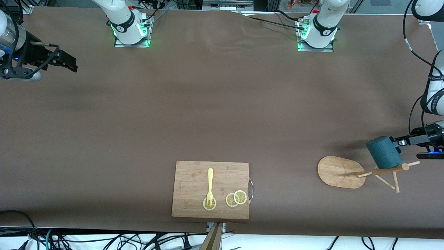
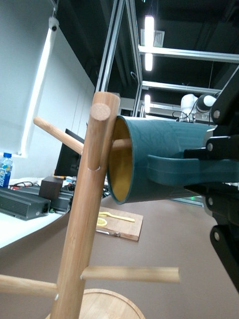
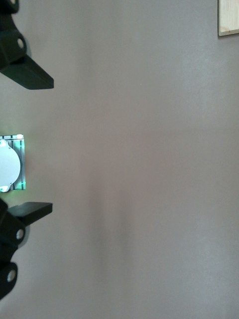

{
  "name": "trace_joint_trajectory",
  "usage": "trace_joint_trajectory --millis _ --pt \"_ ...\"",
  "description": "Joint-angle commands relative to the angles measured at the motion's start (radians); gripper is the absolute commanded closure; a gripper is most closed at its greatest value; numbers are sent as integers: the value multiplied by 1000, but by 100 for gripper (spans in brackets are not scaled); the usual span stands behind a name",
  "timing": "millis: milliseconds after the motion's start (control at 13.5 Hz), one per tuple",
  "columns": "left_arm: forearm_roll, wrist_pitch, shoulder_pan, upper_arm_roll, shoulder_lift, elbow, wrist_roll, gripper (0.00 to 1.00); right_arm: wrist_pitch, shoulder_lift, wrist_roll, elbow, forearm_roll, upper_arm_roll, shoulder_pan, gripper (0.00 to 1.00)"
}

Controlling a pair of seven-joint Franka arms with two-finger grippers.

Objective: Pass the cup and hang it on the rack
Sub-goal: 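Hang the mug on a rack peg and open the left gripper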

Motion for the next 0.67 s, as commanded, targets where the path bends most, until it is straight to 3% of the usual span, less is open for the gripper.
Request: trace_joint_trajectory --millis 0,74,370,593 --pt "-27 -13 2 -5 20 47 -23 81 -20 3 -2 17 4 5 -5 0" --pt "-33 -13 6 -5 22 47 -14 2 -20 3 -2 17 4 5 -5 0" --pt "-19 -42 7 -1 18 93 -17 0 -20 3 0 17 4 5 -5 0" --pt "73 -128 6 44 11 153 -18 0 -20 3 1 17 5 6 -4 0"
